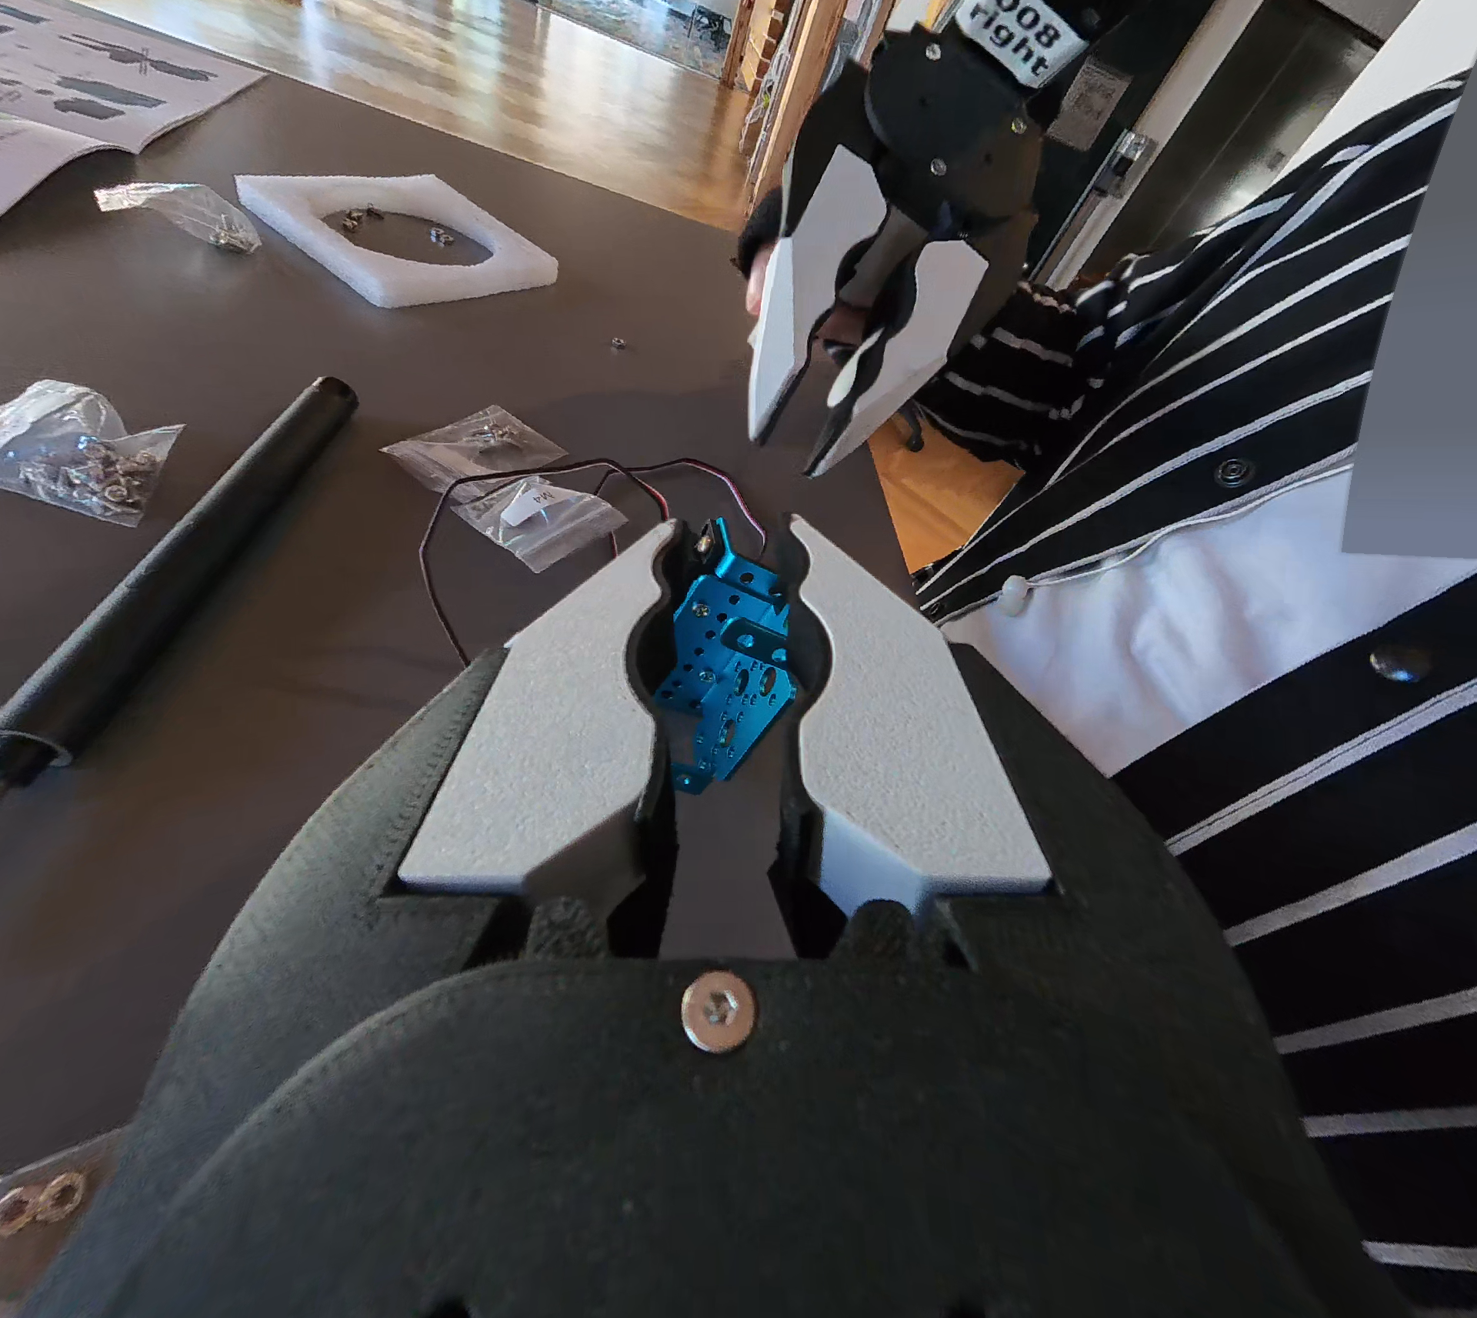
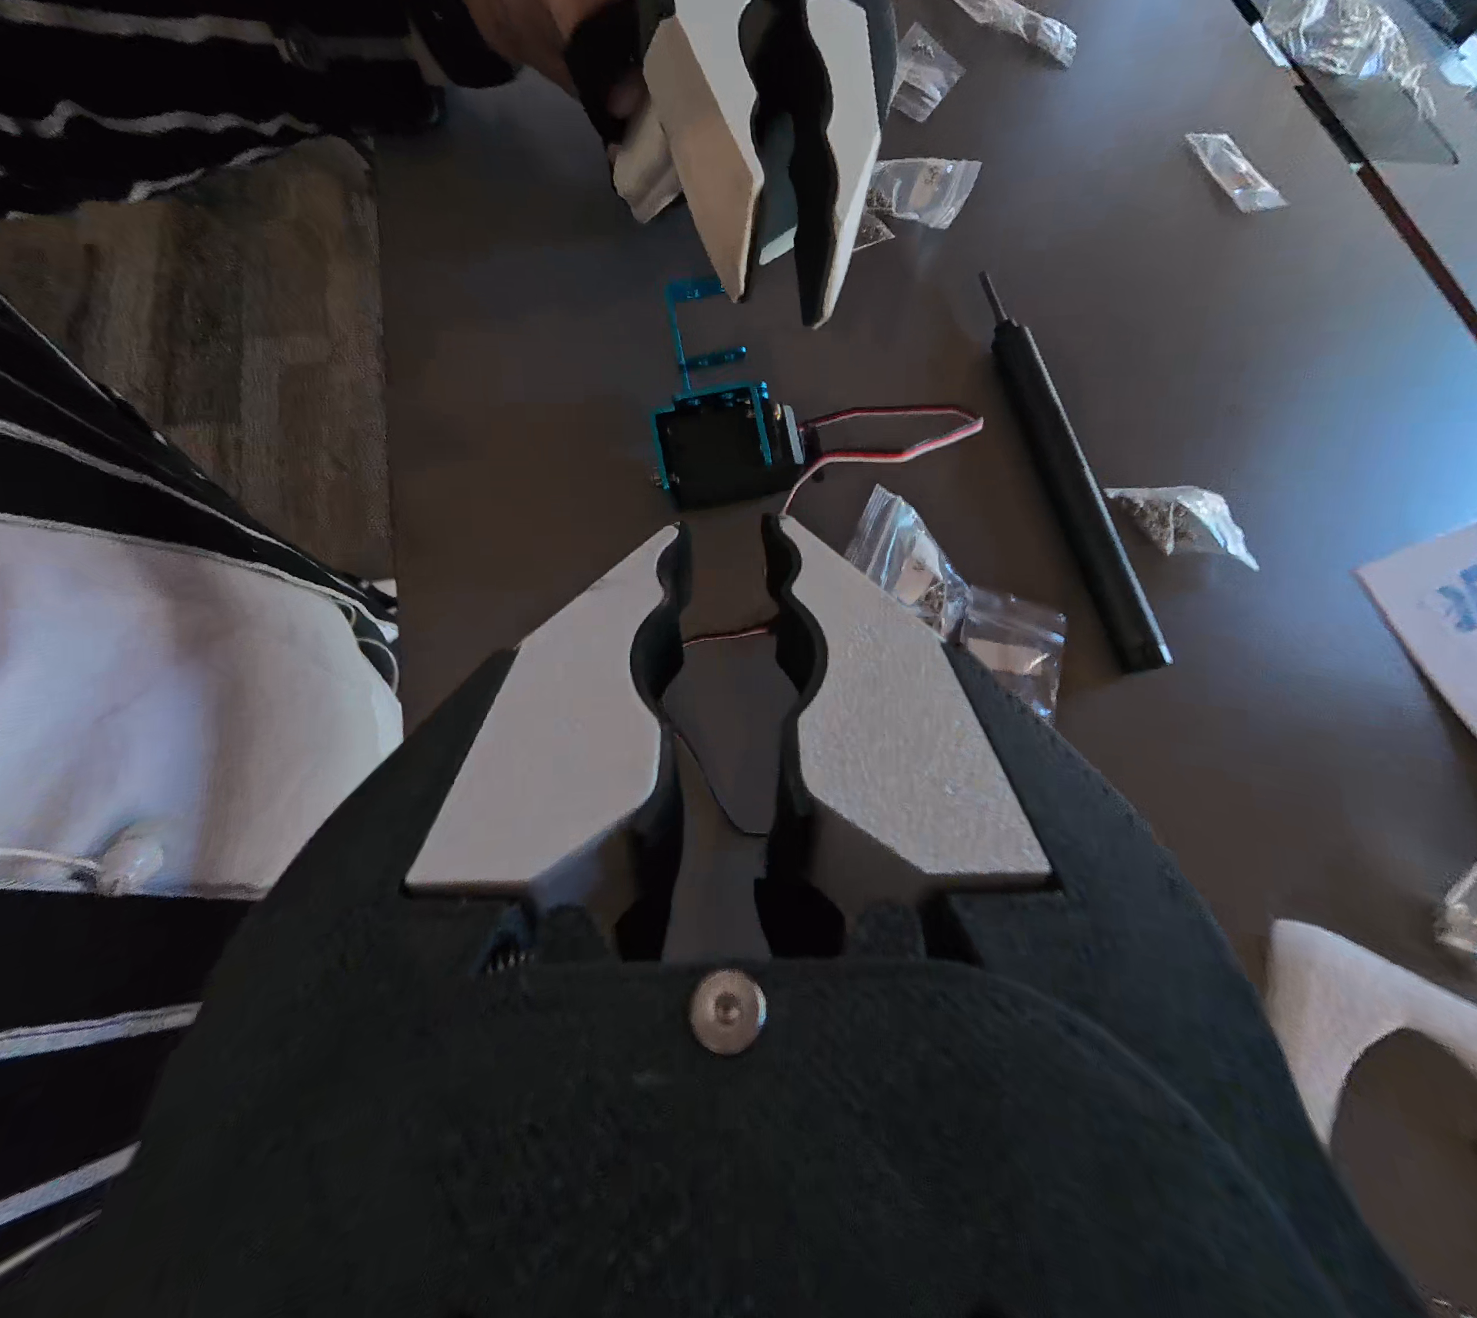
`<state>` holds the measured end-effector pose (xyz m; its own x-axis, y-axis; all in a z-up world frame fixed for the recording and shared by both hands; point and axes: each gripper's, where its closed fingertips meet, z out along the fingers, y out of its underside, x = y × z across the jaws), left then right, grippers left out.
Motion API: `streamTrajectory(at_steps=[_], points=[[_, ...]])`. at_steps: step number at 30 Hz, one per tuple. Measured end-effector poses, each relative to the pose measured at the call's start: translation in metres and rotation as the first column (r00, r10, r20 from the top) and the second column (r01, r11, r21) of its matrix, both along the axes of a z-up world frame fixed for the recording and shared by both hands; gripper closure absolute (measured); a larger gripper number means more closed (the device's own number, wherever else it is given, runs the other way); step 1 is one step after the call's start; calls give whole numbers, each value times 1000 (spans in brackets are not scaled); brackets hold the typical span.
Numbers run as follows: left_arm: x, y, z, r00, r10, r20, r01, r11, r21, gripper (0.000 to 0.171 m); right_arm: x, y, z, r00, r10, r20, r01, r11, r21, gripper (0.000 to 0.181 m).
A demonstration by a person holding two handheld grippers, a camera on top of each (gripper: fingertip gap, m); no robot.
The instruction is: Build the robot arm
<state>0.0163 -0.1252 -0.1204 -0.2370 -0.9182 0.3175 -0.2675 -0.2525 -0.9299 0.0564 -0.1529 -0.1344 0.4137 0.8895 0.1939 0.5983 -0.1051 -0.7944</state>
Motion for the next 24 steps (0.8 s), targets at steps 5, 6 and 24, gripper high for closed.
streamTrajectory(at_steps=[5,6,24], points=[[1,-5,-4,1000,-22,-8,22,999,29,147,-6,9,3,1000,20,22,-22,998,58,164],[1,-6,-5,1000,-26,-9,26,999,40,144,-8,11,1,1000,28,9,-29,998,57,164],[10,-19,-22,998,-13,-64,33,949,312,130,5,23,-52,999,-14,30,18,992,-127,169]])
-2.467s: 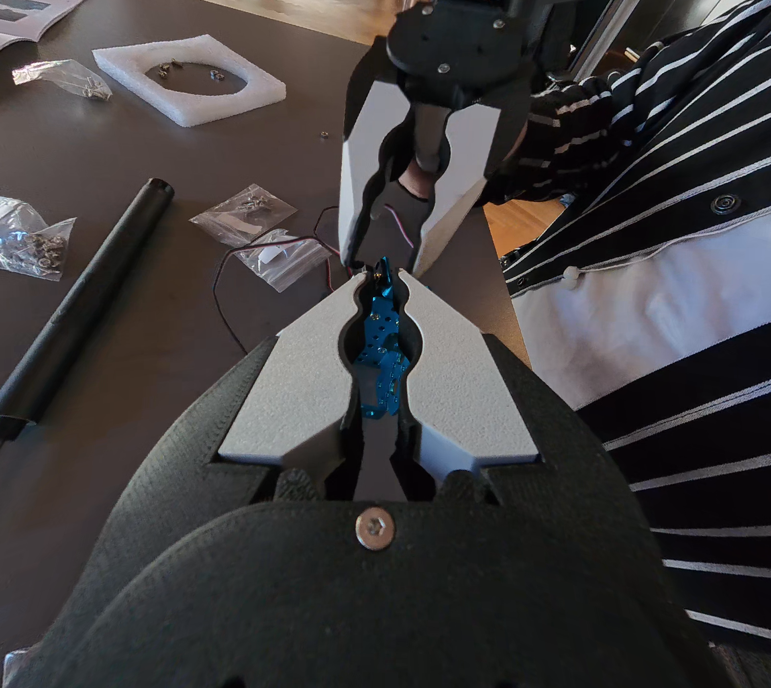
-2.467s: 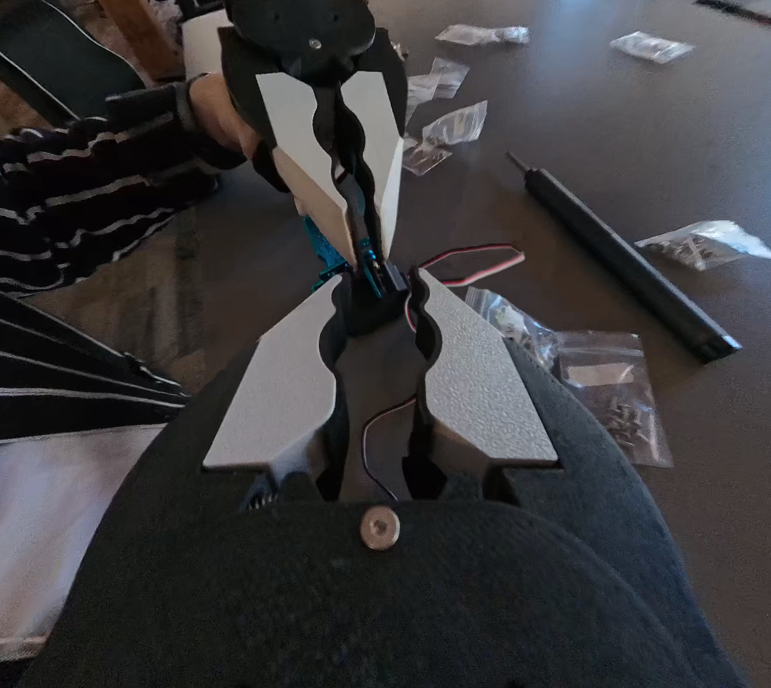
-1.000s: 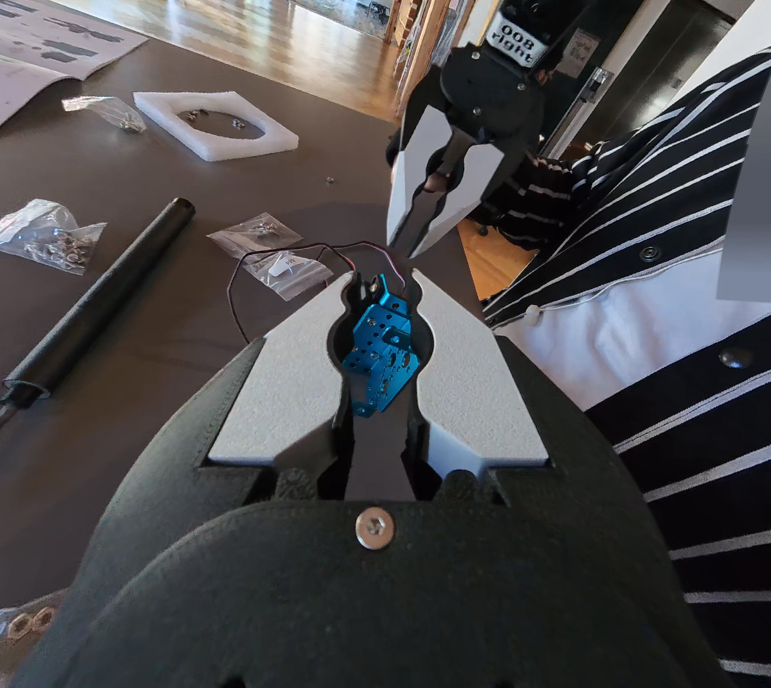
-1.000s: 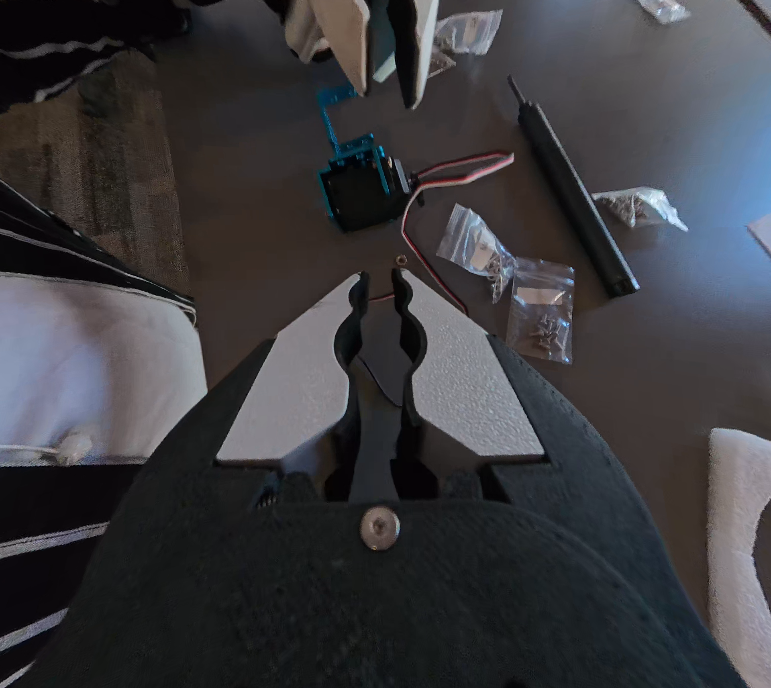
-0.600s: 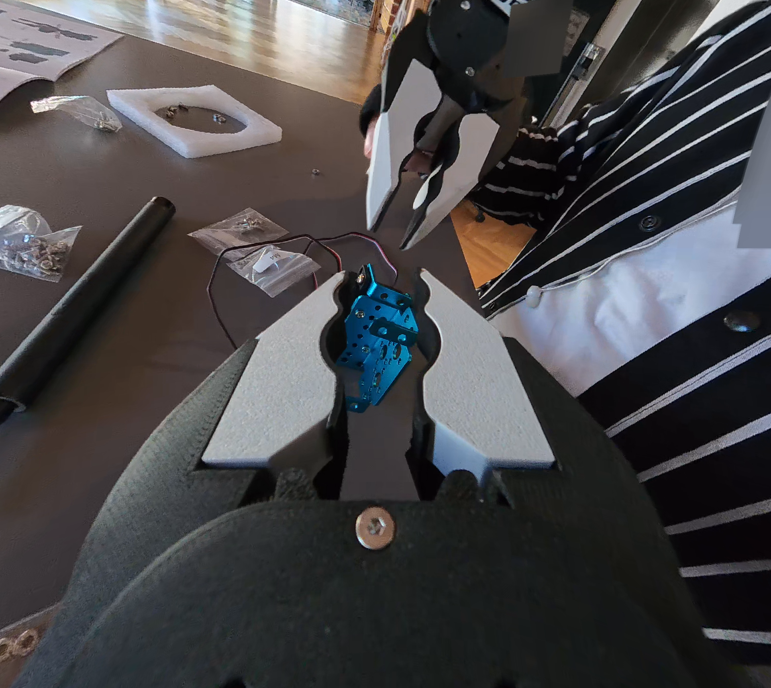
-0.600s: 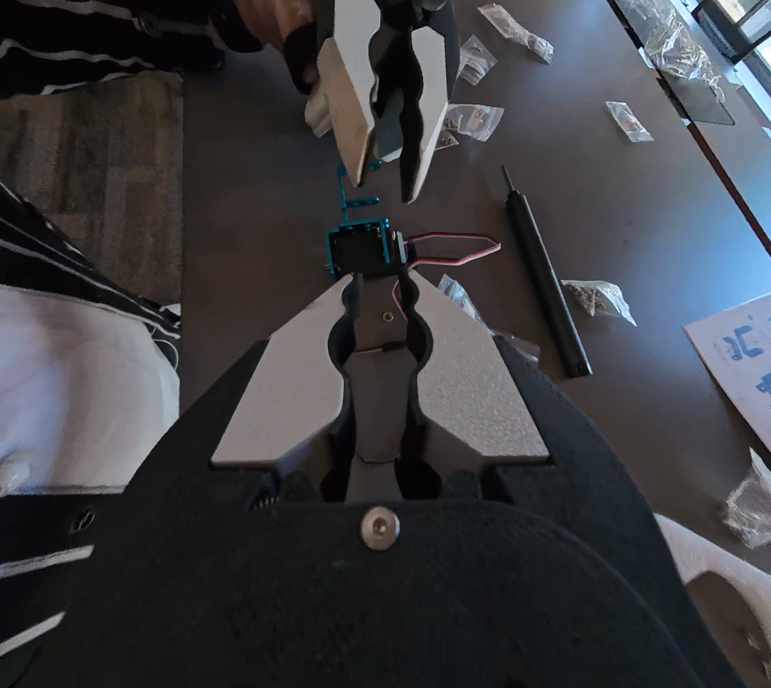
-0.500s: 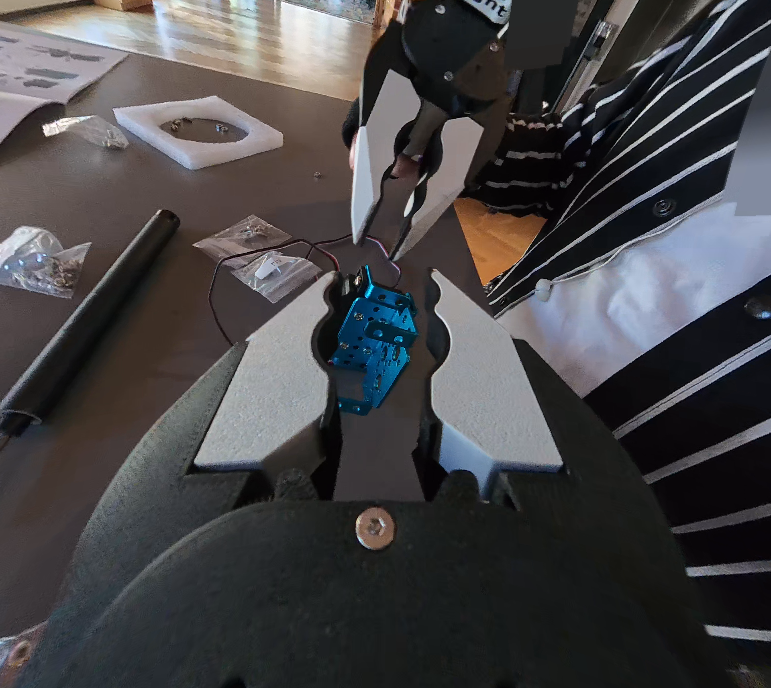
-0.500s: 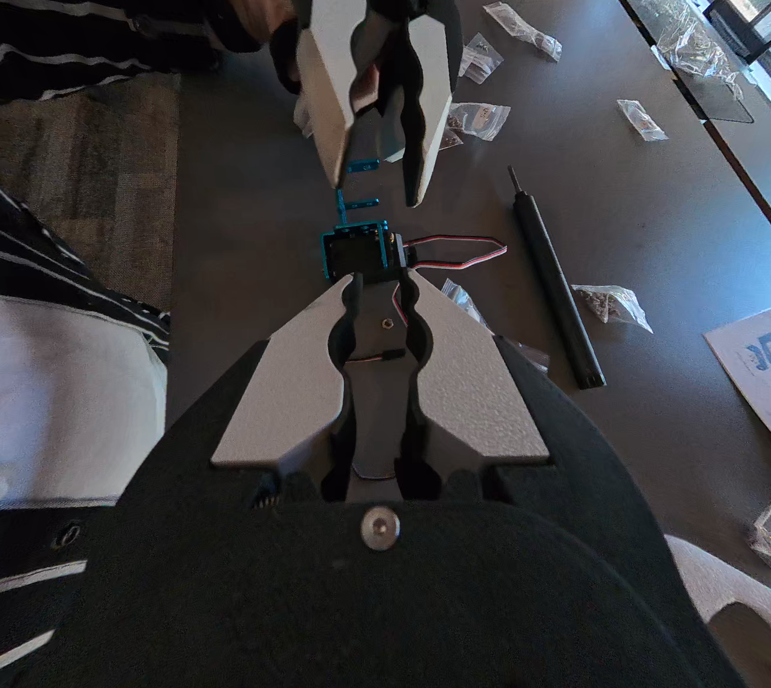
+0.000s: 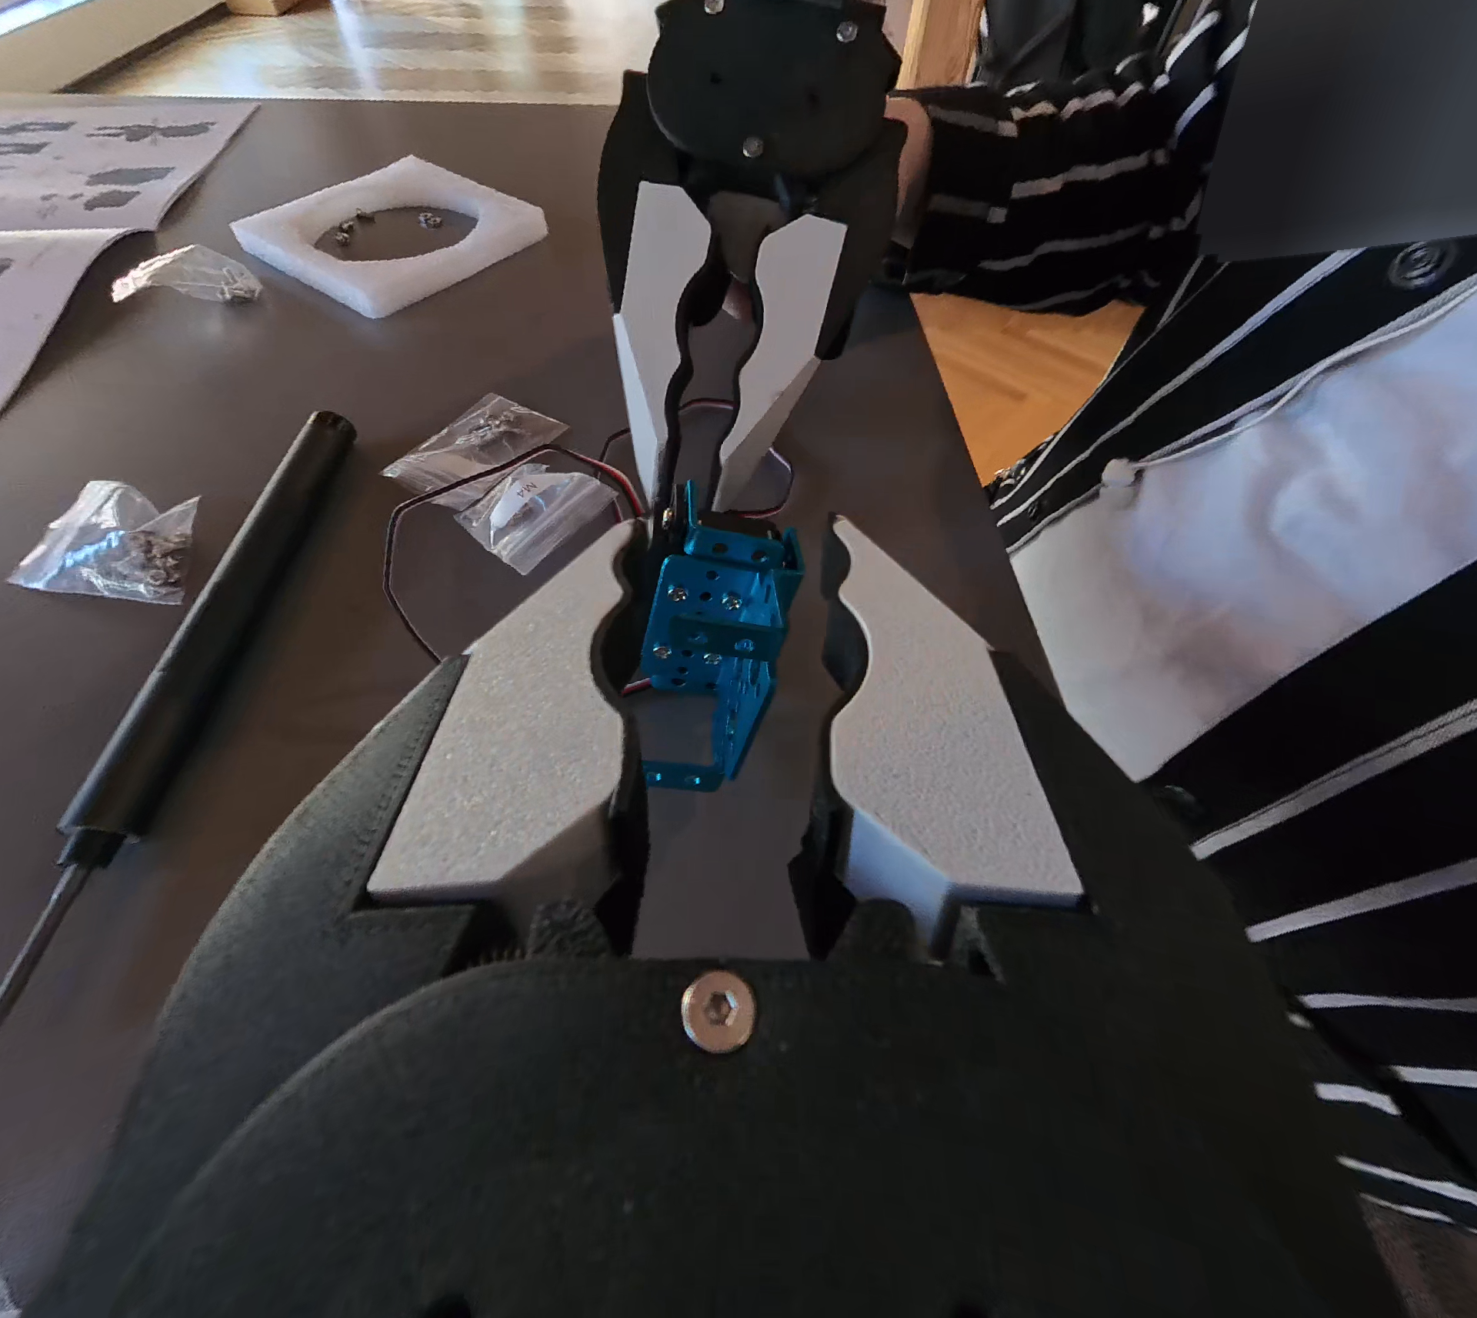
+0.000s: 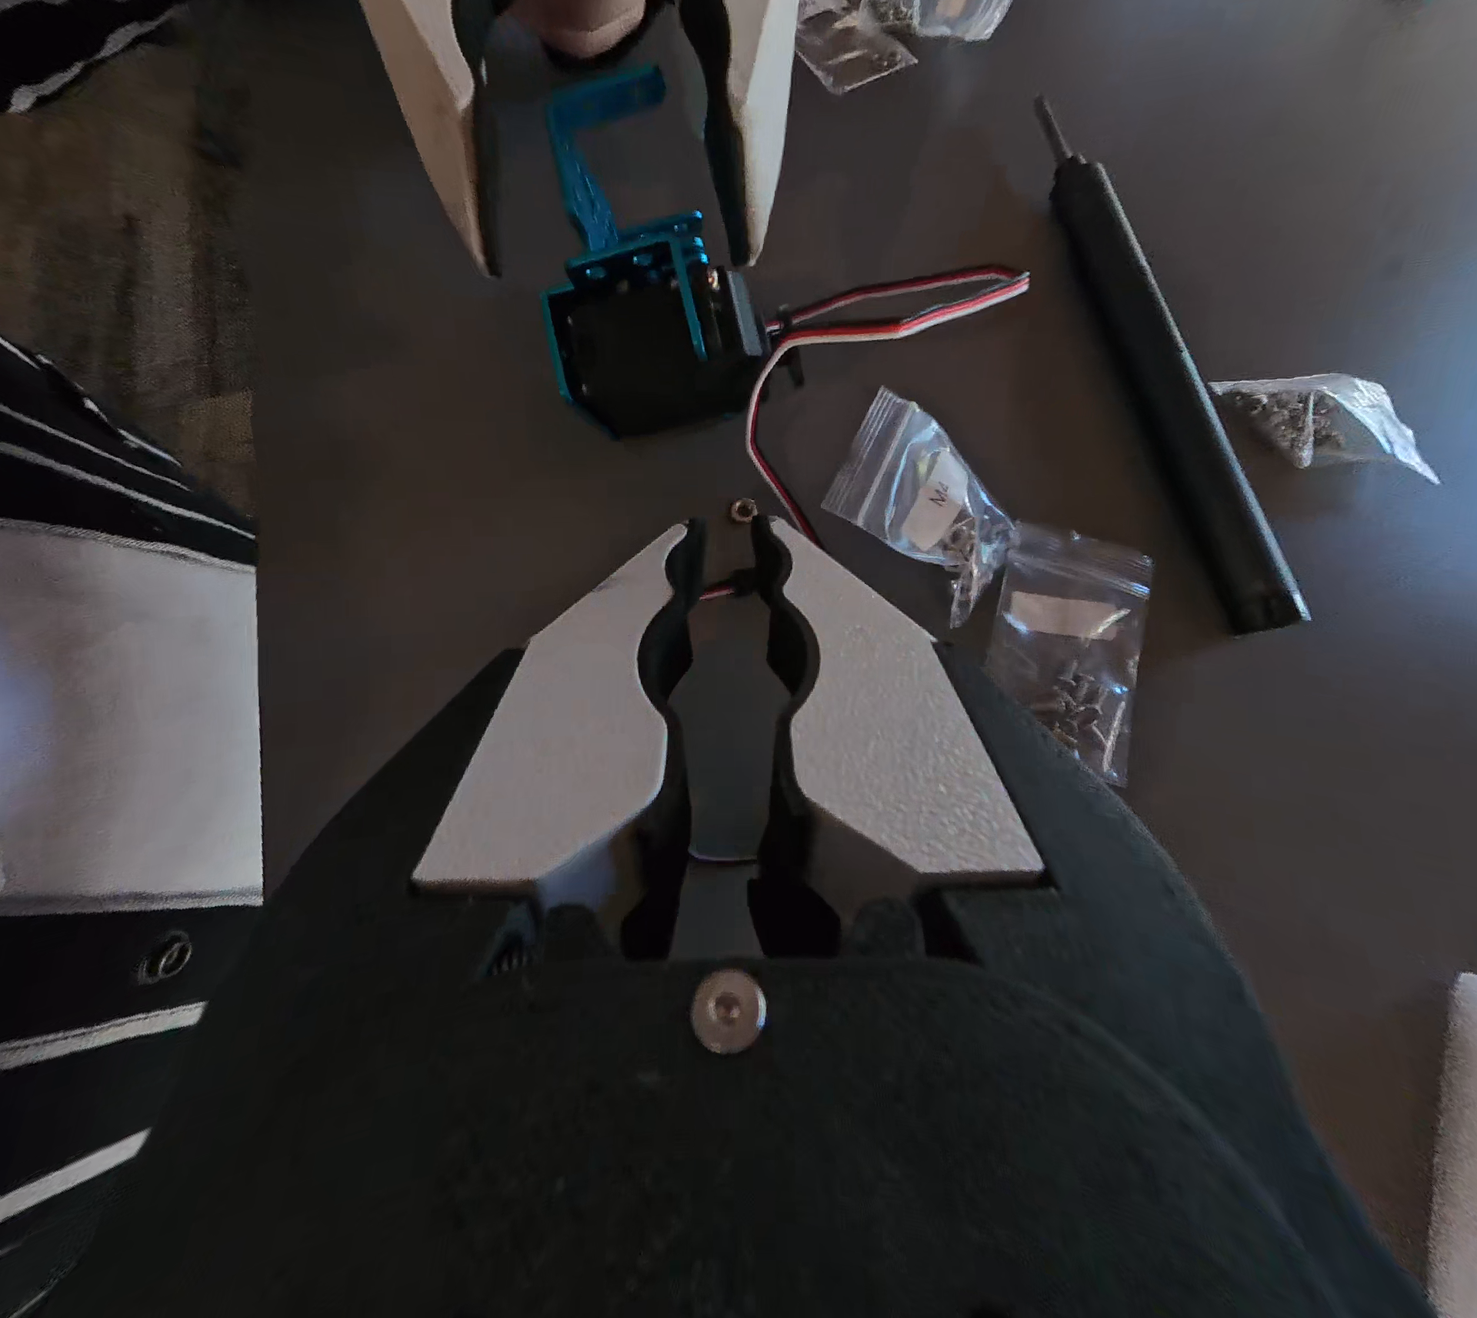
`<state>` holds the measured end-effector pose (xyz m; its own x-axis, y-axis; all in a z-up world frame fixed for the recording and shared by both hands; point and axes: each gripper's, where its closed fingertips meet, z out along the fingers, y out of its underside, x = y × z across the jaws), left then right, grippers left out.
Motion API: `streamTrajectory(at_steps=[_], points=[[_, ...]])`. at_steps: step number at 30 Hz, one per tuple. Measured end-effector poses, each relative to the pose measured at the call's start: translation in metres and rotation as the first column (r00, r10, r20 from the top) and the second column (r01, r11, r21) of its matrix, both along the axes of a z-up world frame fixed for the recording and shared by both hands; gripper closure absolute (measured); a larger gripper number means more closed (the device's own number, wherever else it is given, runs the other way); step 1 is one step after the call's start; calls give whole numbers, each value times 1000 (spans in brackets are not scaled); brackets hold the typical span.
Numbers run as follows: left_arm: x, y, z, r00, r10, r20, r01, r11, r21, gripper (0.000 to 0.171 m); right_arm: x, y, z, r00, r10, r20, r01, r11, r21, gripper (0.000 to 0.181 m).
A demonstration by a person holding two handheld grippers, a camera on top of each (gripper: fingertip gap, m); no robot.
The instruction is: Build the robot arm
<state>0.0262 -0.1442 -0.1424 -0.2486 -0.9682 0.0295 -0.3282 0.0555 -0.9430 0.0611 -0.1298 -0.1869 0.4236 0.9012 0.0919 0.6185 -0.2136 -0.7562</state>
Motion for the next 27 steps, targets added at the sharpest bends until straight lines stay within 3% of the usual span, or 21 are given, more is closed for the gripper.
streamTrajectory(at_steps=[8,11,21,27], points=[[-1,-2,1,1000,-6,17,6,999,37,145,-3,4,-12,999,-39,31,41,997,-65,166],[1,0,-2,1000,5,-4,-5,1000,31,122,-5,5,-12,999,-38,15,39,995,-93,166],[4,-4,-7,1000,-5,-10,6,991,133,124,-9,9,-12,1000,-28,-12,26,991,-131,174],[7,-1,-11,1000,17,-15,-14,978,208,127,-7,4,-9,1000,-23,-1,22,998,-66,175]])
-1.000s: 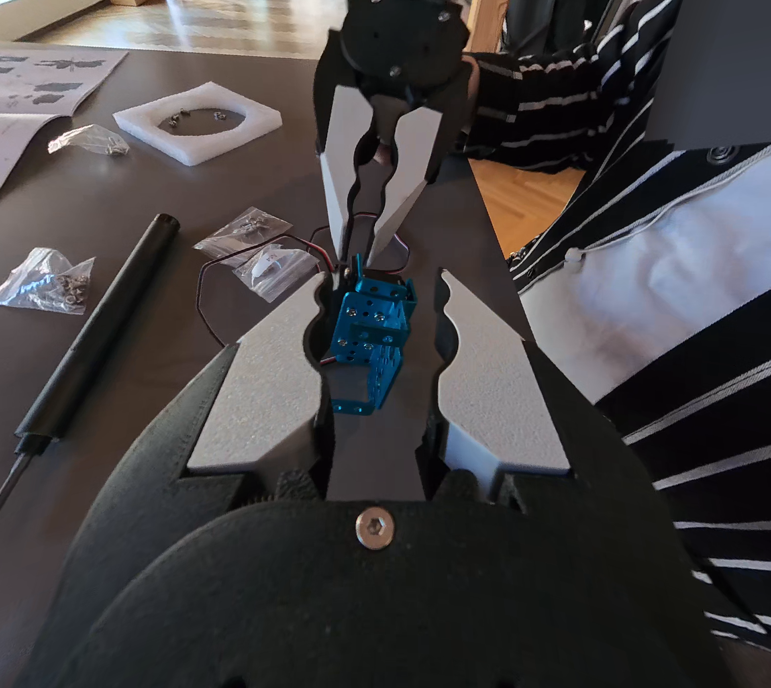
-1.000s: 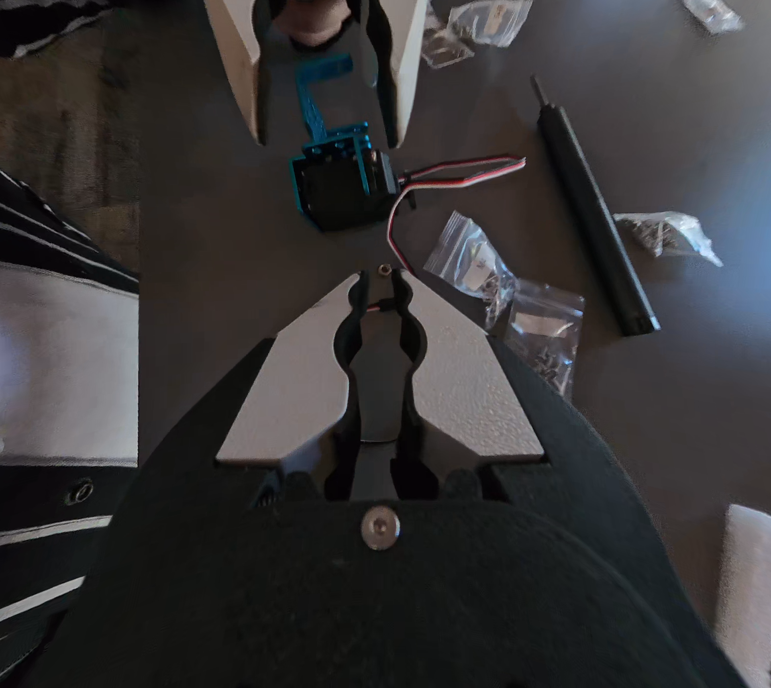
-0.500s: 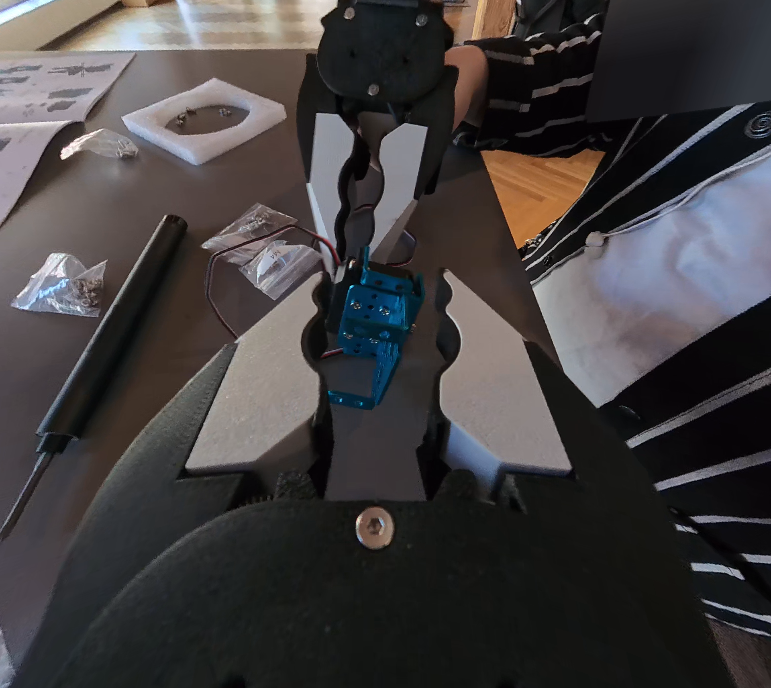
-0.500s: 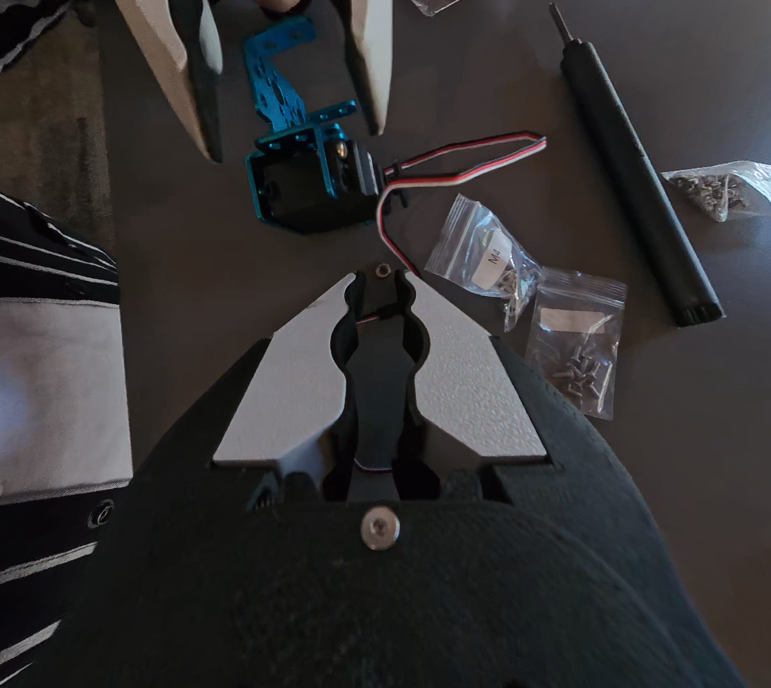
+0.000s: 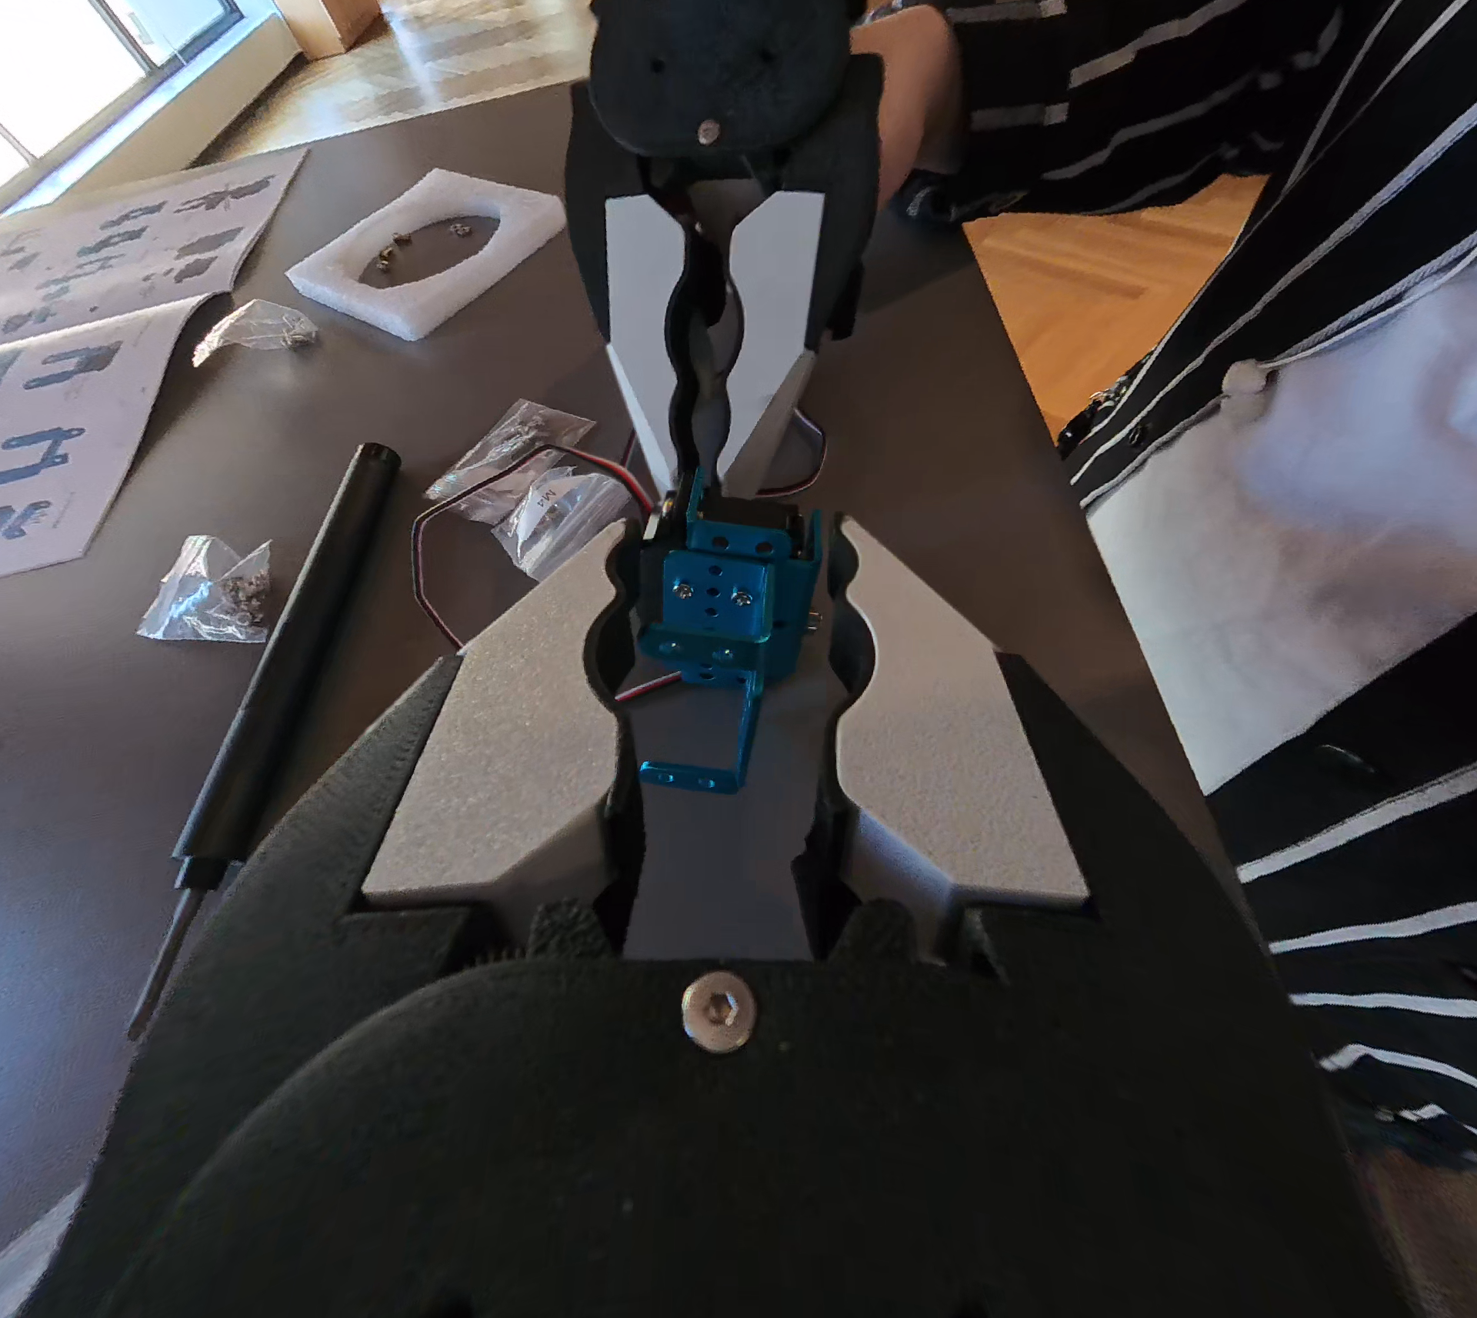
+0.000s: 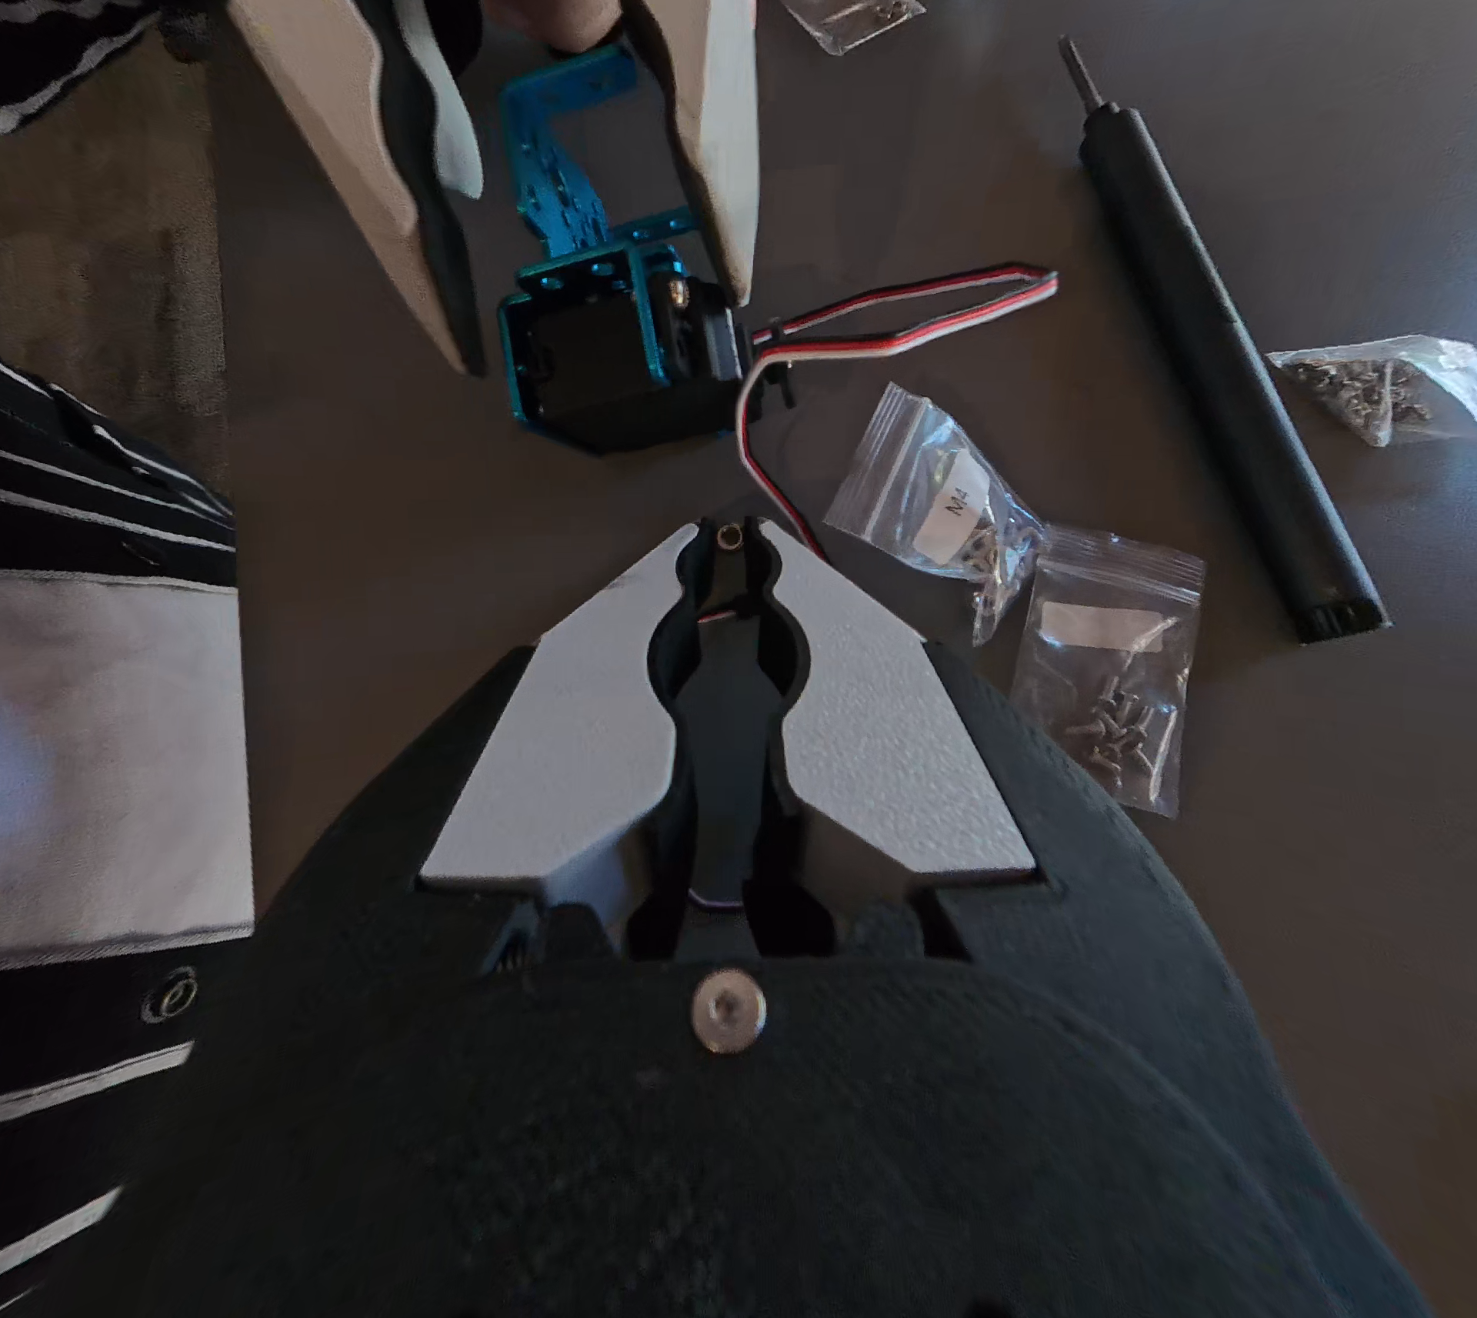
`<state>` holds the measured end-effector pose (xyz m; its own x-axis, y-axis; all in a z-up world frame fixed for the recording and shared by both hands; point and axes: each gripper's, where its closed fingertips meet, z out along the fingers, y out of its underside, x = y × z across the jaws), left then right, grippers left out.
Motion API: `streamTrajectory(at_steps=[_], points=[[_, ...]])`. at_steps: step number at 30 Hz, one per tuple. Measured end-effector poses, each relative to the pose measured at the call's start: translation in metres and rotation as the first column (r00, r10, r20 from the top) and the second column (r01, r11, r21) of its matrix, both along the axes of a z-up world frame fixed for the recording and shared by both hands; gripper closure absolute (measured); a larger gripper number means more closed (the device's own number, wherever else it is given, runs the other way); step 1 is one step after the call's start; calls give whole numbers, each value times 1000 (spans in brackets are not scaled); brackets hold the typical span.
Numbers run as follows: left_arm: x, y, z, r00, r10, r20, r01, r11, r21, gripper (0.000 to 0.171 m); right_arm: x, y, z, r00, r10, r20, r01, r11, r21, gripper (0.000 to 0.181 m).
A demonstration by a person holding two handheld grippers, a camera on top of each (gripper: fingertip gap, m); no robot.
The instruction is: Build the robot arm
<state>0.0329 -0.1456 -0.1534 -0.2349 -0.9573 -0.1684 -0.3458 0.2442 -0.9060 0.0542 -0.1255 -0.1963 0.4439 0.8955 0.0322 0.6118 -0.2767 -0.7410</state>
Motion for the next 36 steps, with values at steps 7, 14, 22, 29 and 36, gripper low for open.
streamTrajectory(at_steps=[7,14,22,29,36], points=[[1,-1,0,1000,1,16,-1,999,49,131,-1,-11,34,998,10,-66,6,970,242,175],[2,-2,1,1000,7,22,-8,998,57,132,-22,-17,61,1000,17,-17,-4,822,570,175],[2,-3,1,1000,12,25,-13,998,55,134,-29,-10,57,979,-73,188,-108,598,794,175],[2,-3,2,1000,15,22,-15,999,34,134,-32,-8,55,977,-61,205,-134,573,809,175],[2,-3,2,1000,15,22,-16,999,34,134,-31,-6,57,988,-47,148,-88,617,782,171]])
